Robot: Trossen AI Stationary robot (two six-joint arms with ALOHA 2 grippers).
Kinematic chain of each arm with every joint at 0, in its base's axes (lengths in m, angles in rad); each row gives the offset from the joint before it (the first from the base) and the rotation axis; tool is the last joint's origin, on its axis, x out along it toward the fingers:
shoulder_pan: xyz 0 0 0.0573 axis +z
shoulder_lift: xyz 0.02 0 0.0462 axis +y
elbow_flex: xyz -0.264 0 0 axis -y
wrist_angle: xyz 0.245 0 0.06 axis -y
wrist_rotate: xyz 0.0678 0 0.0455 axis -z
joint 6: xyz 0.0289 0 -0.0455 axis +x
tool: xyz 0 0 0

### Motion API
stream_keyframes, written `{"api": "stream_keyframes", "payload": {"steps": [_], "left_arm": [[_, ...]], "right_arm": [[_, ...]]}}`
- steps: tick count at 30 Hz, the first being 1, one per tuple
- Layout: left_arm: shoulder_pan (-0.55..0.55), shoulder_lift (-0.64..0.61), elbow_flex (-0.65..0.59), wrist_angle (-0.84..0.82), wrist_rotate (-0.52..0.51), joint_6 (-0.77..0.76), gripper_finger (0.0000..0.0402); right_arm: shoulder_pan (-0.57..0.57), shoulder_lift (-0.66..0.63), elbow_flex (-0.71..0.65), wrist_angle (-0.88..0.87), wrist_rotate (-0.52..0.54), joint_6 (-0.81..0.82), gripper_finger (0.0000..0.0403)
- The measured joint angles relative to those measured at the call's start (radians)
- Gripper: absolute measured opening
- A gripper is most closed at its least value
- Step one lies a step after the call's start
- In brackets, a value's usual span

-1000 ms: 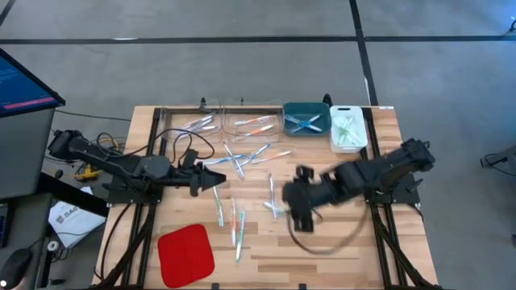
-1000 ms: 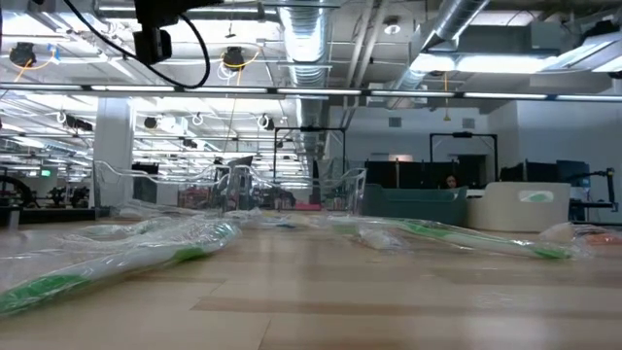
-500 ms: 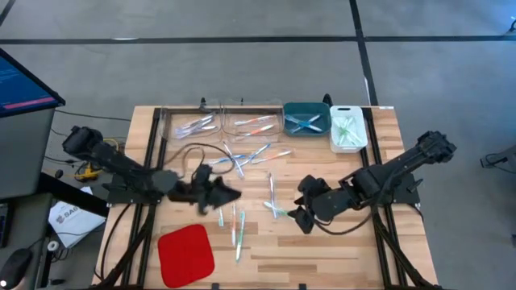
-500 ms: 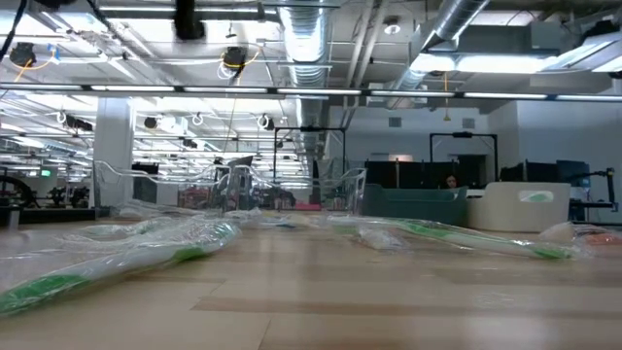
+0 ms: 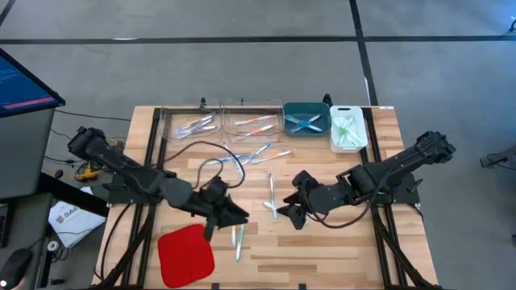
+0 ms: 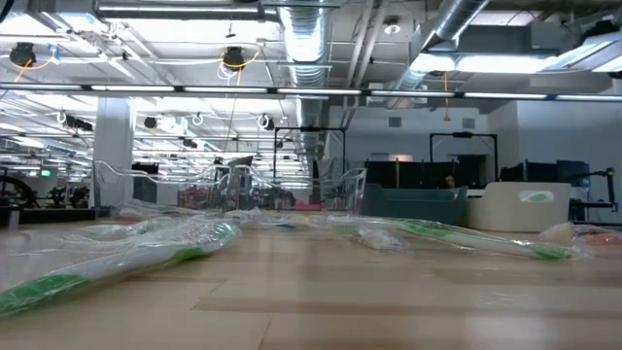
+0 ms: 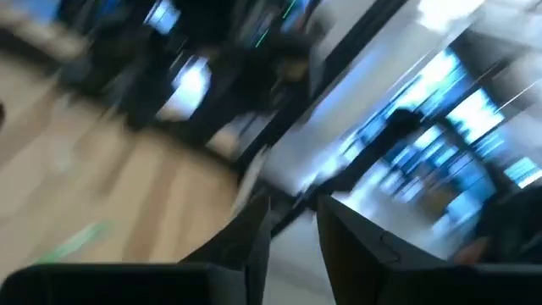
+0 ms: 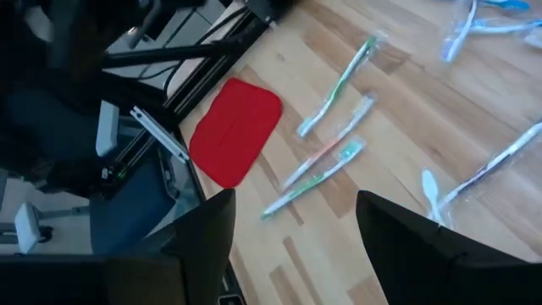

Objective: Pick & Place Toothbrushes
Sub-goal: Put the green toothbrush into the white bin

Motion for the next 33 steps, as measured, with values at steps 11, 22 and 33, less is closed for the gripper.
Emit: {"api": "stream_keyframes", "payload": {"steps": [11, 22, 33], "left_arm": [[0.094, 0.020, 0.103, -0.779, 0.006, -0.640, 0.0059], [0.262, 0.160, -0.022, -0.887, 0.246, -0.837, 0.0048], [0.305, 0.178, -0.053, -0.863, 0.320, -0.729, 0.0078]], "right_arm": [[0.000, 0.000, 0.000, 0.006, 0.000, 0.011, 0.0240], [-0.006, 0.000, 0.000, 0.065, 0.023, 0.012, 0.0240], [-0.012, 0.000, 0.000, 0.070, 0.024, 0.019, 0.0240]]}}
